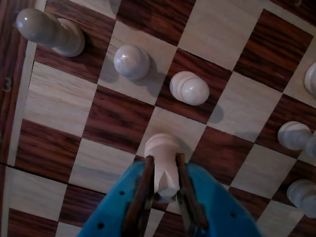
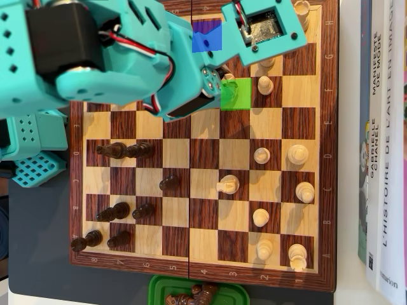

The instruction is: Play chess

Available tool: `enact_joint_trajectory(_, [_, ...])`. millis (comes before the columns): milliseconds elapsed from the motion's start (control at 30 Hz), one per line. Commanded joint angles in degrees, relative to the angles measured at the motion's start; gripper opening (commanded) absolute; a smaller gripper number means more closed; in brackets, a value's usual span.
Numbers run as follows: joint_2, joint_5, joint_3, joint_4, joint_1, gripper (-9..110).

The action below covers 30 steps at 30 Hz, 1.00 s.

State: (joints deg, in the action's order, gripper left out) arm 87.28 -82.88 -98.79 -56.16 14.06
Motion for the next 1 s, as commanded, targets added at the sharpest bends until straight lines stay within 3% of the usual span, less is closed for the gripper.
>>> enact_joint_trajectory(0, [0.4, 0.2, 2.8, 0.1, -0.8, 0])
enact_joint_trajectory(967, [-3.4, 0.3, 4.6, 0.0, -1.1, 0])
